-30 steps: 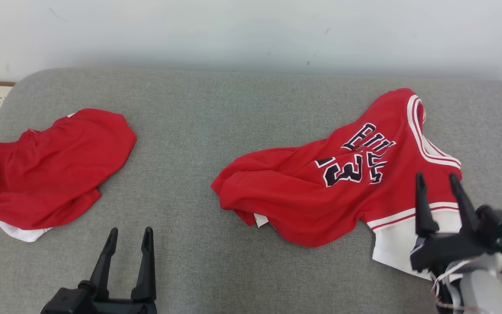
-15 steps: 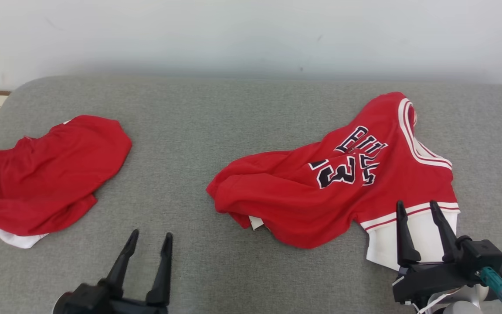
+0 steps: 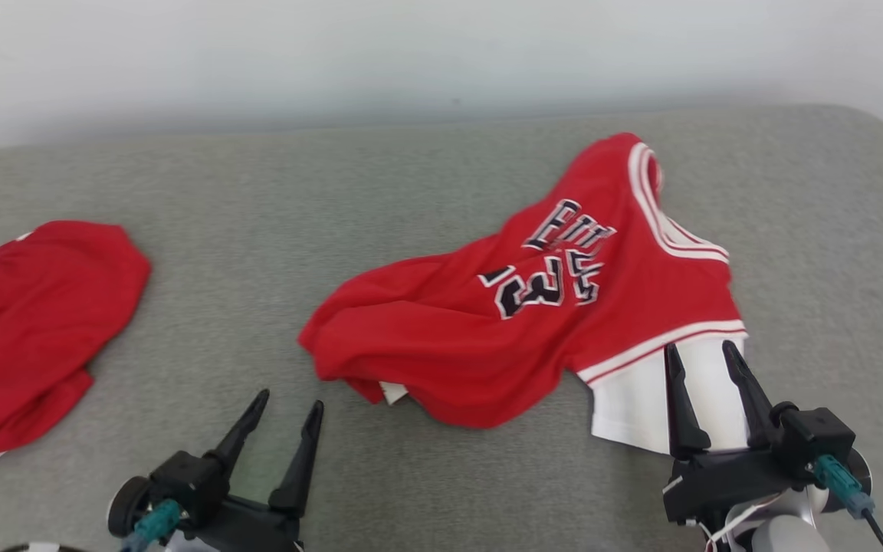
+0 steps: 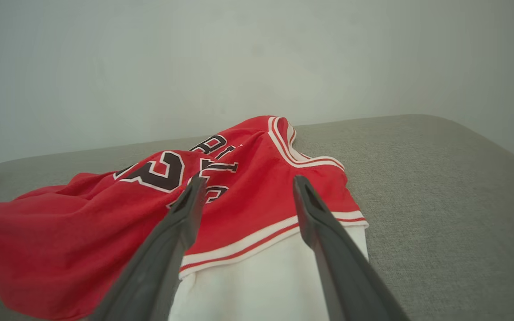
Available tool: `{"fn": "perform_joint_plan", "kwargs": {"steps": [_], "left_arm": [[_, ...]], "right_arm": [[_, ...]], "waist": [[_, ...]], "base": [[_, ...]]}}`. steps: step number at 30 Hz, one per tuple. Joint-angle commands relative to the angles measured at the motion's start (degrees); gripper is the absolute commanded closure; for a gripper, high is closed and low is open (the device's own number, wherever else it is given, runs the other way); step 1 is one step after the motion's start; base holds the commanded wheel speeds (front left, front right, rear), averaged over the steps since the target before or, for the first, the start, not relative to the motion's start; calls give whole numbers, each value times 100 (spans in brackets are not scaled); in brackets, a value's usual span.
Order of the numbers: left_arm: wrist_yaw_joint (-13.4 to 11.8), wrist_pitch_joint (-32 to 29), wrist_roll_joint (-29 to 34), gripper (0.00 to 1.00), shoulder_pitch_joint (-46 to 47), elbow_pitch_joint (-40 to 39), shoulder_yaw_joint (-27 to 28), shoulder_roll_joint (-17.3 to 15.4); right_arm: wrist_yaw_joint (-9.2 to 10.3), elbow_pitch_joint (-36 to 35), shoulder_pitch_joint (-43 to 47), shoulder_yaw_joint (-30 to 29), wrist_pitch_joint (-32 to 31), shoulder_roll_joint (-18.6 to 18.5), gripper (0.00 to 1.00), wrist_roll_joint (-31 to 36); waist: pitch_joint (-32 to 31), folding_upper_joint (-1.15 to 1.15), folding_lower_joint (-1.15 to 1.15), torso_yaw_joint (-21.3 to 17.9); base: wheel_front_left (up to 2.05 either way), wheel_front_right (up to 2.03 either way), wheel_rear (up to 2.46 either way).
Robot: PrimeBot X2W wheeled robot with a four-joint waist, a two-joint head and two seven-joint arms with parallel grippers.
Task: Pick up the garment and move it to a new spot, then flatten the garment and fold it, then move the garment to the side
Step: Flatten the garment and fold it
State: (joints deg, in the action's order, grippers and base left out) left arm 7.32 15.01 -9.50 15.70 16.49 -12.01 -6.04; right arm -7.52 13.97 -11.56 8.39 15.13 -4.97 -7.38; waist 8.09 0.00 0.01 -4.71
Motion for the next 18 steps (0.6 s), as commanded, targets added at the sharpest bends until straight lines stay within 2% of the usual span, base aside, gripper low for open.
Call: {"fn": "perform_joint_plan", "kwargs": {"steps": [1,8,14,15,16,18], "left_arm": [[4,22,-72,0,152,213,-2,-85],[8,22,-205,0,467,684,-105,-201],[6,21,-354,0,751,934,-350,-274],[6,21,-393,57,791,955,-403,-278],[6,22,-419,100,819,965,-462,-289],[6,21,-462,100,860,960,-579,-304]], "right_arm": [[5,24,-99,10,5,24,0,-26],[5,45,-157,5,5,54,0,-32],[5,85,-174,-16,5,54,0,-30],[5,93,-176,0,6,53,0,-29],[5,105,-179,12,5,49,0,-32],[5,122,-173,20,5,37,0,-45]], "waist": [[204,0,-1,-373],[297,0,-1,-609],[284,0,-1,-622],[274,0,-1,-608],[264,0,-1,-591],[236,0,-1,-544]], "base": [[0,0,0],[0,0,0],[0,0,0],[0,0,0],[0,0,0],[0,0,0]]}}
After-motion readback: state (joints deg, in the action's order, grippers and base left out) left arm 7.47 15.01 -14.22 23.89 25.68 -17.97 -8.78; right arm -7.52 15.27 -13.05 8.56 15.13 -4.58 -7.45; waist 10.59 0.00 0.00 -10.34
